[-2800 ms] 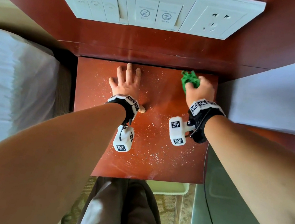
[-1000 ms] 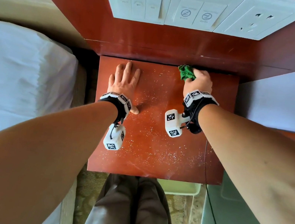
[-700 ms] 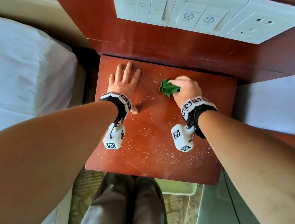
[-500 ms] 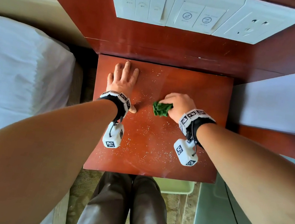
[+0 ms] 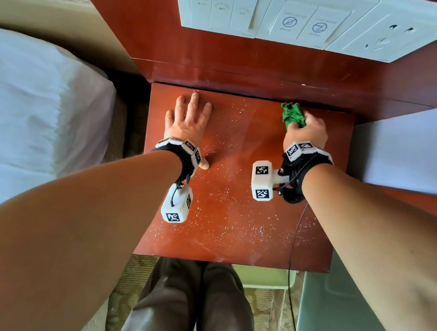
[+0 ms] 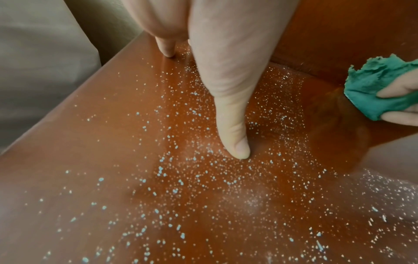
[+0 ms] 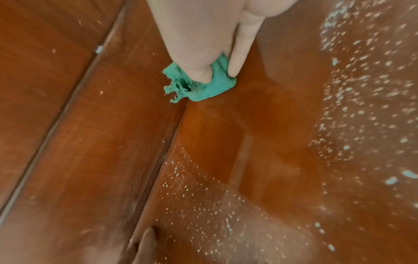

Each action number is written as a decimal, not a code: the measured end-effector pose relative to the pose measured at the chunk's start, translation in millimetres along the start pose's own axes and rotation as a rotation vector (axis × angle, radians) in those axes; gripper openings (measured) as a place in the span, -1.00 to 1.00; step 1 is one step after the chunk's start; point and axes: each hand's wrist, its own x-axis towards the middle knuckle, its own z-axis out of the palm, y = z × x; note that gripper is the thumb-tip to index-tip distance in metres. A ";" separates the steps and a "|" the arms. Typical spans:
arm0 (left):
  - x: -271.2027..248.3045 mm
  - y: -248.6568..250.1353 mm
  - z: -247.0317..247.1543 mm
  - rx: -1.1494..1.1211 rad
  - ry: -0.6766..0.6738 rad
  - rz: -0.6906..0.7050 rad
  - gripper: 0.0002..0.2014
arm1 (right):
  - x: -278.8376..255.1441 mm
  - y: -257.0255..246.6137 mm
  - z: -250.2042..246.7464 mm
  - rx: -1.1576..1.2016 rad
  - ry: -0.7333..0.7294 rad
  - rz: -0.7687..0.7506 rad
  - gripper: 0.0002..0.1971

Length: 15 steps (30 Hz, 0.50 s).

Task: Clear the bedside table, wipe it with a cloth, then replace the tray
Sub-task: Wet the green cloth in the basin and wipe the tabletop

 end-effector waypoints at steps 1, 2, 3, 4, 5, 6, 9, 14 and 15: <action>0.2 0.0 0.2 -0.001 0.002 0.001 0.49 | 0.4 -5.0 3.0 0.014 -0.005 0.005 -0.57; 0.4 -0.2 0.5 -0.005 0.006 0.003 0.49 | 0.3 -11.1 6.8 0.030 -0.014 0.002 -0.57; 0.2 -0.2 0.7 -0.008 0.009 0.004 0.49 | -0.7 -17.7 10.9 0.043 -0.020 -0.013 -0.58; -0.2 -0.2 0.9 -0.009 0.009 0.004 0.49 | -2.2 -23.6 15.3 0.048 -0.025 -0.033 -0.58; -0.6 -0.2 1.0 -0.009 0.006 0.003 0.49 | -3.5 -28.8 19.0 0.048 -0.030 -0.047 -0.59; -0.7 0.0 1.0 -0.011 0.003 0.002 0.49 | -4.4 -32.2 21.9 0.048 -0.034 -0.055 -0.59; -0.4 -0.4 0.0 -0.015 0.004 0.001 0.48 | -7.3 -36.3 25.5 0.010 -0.052 -0.143 -0.61; 0.8 0.0 0.5 -0.011 0.001 -0.007 0.49 | -8.7 -34.9 32.1 -0.048 -0.171 -0.407 -0.57; 0.6 0.1 0.5 -0.012 0.003 -0.005 0.49 | -9.3 -35.0 32.7 -0.036 -0.189 -0.429 -0.57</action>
